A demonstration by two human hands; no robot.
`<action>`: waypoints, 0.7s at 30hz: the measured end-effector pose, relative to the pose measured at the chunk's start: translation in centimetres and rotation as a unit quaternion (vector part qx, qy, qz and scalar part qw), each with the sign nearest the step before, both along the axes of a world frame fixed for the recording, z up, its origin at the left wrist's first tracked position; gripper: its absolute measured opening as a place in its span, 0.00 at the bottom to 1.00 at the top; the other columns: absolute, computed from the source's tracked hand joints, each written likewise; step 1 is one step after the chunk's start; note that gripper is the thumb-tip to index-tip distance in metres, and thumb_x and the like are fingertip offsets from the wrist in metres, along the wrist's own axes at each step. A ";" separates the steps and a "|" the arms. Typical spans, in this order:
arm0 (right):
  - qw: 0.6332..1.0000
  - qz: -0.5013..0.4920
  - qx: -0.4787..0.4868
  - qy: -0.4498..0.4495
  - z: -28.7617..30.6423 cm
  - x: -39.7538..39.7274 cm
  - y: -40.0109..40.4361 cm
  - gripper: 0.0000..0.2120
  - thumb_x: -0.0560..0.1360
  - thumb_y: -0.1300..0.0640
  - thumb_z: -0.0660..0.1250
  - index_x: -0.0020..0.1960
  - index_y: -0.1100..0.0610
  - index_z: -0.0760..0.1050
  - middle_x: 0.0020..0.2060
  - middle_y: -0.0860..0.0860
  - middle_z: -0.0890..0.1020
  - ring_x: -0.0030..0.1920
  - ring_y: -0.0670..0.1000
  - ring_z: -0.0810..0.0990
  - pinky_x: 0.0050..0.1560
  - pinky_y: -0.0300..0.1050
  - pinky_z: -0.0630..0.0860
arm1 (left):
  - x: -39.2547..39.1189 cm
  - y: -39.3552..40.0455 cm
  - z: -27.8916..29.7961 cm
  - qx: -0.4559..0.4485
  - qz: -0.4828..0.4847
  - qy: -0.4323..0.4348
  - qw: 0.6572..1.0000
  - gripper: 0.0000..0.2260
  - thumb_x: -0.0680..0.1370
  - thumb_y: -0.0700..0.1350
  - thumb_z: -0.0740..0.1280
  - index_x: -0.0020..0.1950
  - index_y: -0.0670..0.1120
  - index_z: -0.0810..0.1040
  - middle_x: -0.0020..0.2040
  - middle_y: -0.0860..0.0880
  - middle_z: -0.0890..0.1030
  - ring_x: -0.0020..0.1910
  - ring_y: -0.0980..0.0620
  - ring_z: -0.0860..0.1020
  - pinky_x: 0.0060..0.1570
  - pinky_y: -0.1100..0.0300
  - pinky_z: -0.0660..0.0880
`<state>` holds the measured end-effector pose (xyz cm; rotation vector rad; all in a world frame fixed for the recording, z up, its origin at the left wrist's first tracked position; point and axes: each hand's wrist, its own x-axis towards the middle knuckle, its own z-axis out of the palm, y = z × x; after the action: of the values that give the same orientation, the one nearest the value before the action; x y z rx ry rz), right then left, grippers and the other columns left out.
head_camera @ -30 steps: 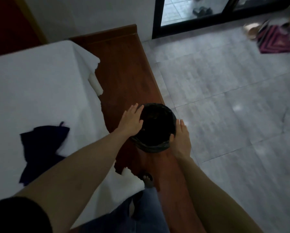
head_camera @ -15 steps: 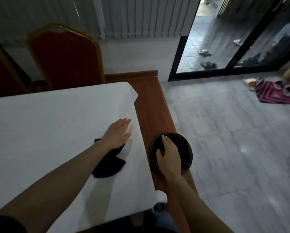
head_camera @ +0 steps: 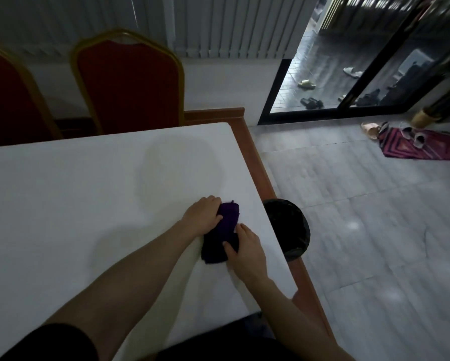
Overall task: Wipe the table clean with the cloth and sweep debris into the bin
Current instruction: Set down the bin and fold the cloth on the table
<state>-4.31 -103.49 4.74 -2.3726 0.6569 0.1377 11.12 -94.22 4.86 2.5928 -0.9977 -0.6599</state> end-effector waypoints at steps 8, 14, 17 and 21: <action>0.998 0.008 -0.065 0.027 -0.3 -1.2 1.3 0.32 0.76 0.48 0.69 0.76 0.55 0.63 0.65 0.51 0.75 0.63 0.53 0.71 0.61 0.46 0.71 | -1.4 2.5 0.1 -0.014 0.124 0.056 0.991 0.18 0.75 0.38 0.66 0.64 0.43 0.68 0.55 0.45 0.77 0.51 0.46 0.77 0.44 0.55 0.72; 0.998 -0.019 -0.044 0.030 0.1 -0.8 0.7 0.15 0.71 0.49 0.74 0.55 0.54 0.79 0.47 0.51 0.77 0.50 0.53 0.76 0.48 0.45 0.75 | -2.5 4.4 0.0 -0.013 0.195 0.105 0.975 0.10 0.73 0.39 0.70 0.53 0.44 0.74 0.50 0.46 0.78 0.48 0.48 0.77 0.48 0.55 0.75; 1.000 -0.019 -0.004 0.018 0.0 -0.5 0.3 0.13 0.67 0.51 0.77 0.48 0.55 0.81 0.43 0.51 0.77 0.46 0.53 0.78 0.44 0.47 0.77 | -3.1 5.6 0.2 -0.038 0.238 0.114 0.964 0.08 0.71 0.40 0.73 0.48 0.43 0.79 0.46 0.45 0.81 0.46 0.47 0.79 0.43 0.57 0.74; 0.998 0.003 0.058 0.014 0.2 0.3 -0.6 0.15 0.66 0.53 0.79 0.49 0.56 0.78 0.45 0.52 0.79 0.45 0.52 0.79 0.42 0.46 0.77 | -4.3 7.2 0.9 -0.102 0.294 0.113 0.944 0.07 0.72 0.41 0.74 0.47 0.42 0.79 0.46 0.46 0.81 0.45 0.49 0.78 0.44 0.57 0.73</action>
<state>-4.03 -104.13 4.97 -2.2658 0.6375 0.2065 6.80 -87.06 5.75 2.3759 -0.1820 -0.6269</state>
